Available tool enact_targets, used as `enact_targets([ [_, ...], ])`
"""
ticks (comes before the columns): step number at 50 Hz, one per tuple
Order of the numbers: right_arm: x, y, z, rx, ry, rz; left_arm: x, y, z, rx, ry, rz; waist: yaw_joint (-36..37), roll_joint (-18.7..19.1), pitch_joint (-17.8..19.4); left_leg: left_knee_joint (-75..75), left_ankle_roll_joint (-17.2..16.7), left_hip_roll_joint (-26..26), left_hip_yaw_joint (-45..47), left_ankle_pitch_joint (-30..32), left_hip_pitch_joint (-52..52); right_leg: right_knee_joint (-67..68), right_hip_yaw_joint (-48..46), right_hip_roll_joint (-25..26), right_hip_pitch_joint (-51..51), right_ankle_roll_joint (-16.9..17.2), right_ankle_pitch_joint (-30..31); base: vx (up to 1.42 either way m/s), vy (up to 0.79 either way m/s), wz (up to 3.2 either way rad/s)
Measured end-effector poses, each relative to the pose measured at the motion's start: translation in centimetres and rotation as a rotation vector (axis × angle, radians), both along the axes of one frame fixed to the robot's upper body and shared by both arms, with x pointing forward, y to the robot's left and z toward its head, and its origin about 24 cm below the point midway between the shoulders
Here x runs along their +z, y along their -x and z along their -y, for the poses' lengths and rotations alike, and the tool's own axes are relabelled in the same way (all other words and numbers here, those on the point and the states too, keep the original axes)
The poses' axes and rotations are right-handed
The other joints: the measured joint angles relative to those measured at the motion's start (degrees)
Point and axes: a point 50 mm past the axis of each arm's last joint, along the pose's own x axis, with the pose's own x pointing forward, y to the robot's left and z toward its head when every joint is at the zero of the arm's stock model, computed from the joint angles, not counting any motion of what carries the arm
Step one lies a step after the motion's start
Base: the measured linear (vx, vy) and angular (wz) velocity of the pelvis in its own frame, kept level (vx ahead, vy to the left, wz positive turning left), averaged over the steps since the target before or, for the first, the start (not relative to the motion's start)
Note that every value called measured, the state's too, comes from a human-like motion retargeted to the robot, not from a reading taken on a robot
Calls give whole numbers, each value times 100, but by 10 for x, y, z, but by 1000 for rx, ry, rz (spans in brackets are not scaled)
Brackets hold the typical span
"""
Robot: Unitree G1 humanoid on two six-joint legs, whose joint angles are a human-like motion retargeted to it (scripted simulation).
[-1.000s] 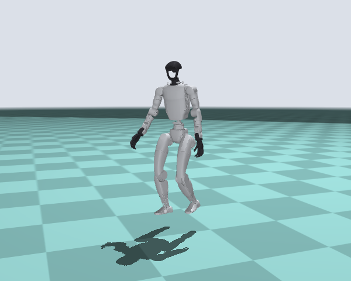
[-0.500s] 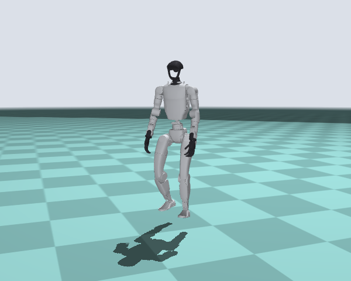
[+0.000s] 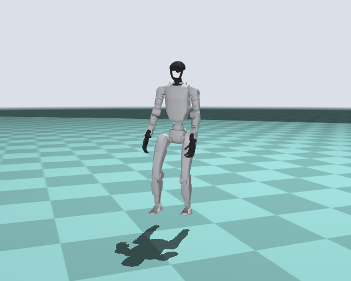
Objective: Walk
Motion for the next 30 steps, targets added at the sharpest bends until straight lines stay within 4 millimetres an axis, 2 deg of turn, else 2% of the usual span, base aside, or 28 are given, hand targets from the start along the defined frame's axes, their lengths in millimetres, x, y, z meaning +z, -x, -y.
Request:
enact_targets([
  [8,3,-10,-11,14,-33,51,-18,54,-12,42,-17,-164,207,-153,30,83,53,-33,-150,-131,191,197,-176,-39,145,-63,-211,7,-7,12],
  [15,-2,-2,-19,-24,-61,35,-21,72,-19,71,-20,-191,389,-260,38,-7,51,-100,-335,-194,453,302,-363,-100,364,-163,-452,7,-10,17],
  [22,-9,13,-26,-49,-90,-16,-19,67,-13,52,7,-153,514,-318,30,-257,-19,-148,-535,-197,752,243,-599,-157,660,-280,-689,6,-11,22],
  [30,-14,27,-26,-32,-109,-78,-12,43,-4,0,46,-69,570,-274,33,-557,-188,-124,-752,-111,971,16,-898,-152,960,-349,-798,3,-9,24],
])
